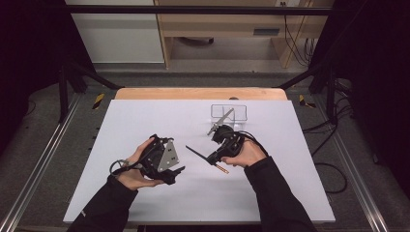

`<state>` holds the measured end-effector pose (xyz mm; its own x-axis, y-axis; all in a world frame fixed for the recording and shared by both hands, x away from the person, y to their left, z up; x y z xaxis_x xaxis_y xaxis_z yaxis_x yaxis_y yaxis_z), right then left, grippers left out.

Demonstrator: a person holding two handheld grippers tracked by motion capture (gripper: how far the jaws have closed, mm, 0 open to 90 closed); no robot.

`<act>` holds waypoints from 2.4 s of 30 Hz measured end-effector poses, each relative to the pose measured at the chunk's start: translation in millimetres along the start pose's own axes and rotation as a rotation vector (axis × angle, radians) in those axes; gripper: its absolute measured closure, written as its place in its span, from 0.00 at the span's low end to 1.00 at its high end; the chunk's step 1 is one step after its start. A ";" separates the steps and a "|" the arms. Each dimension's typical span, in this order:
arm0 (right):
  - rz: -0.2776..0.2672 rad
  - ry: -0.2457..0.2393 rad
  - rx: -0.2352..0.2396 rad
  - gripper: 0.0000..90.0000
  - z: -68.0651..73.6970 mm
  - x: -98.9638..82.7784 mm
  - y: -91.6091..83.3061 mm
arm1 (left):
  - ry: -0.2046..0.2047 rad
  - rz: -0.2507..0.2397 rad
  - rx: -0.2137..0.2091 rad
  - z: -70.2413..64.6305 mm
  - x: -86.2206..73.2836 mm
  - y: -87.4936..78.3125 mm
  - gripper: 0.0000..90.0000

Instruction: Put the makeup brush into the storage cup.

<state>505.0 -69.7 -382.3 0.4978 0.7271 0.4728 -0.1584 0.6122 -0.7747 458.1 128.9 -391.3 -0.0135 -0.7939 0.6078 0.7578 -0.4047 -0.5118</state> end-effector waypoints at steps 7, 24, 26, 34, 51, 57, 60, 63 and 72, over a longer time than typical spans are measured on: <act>0.006 -0.003 0.012 0.93 2.2 1.0 2.9 | 0.063 0.000 0.003 -8.7 5.2 4.0 0.11; 0.049 -0.040 0.030 0.93 12.1 0.3 12.6 | 0.188 -0.029 0.016 -21.0 7.5 3.0 0.22; 0.051 -0.040 0.037 0.93 15.1 0.2 14.2 | 0.209 -0.029 0.022 -22.2 7.5 2.5 0.23; 0.053 -0.052 0.043 0.93 17.5 0.6 16.1 | 0.263 -0.036 0.053 -26.0 8.3 2.2 0.32; 0.084 -0.056 0.056 0.93 18.7 1.1 23.3 | 0.411 -0.046 0.081 -48.9 13.3 9.9 0.56; 0.086 -0.056 0.063 0.93 18.3 1.6 24.6 | 0.438 -0.046 0.079 -51.7 13.1 12.0 0.64; 0.089 -0.057 0.070 0.93 18.9 1.8 25.9 | 0.446 -0.049 0.069 -53.7 13.4 12.2 0.68; 0.090 -0.061 0.072 0.93 19.0 2.0 26.7 | 0.455 -0.050 0.062 -55.0 13.3 12.2 0.73; 0.100 -0.068 0.077 0.93 19.7 2.2 27.9 | 0.490 -0.036 0.050 -56.6 11.7 11.4 0.84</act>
<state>484.9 -44.9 -394.6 0.4178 0.8032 0.4246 -0.2706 0.5561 -0.7858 429.7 89.3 -424.4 -0.3358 -0.9049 0.2616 0.7815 -0.4227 -0.4589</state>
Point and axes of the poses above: each handheld gripper's, and its own axes: y roughly forward along the jaws, x roughly out of its top, z roughly to its left, the point moved 3 cm from there along y, roughly forward along the jaws, and after that the axes turned 12 degrees about x, right-handed, at the moved point
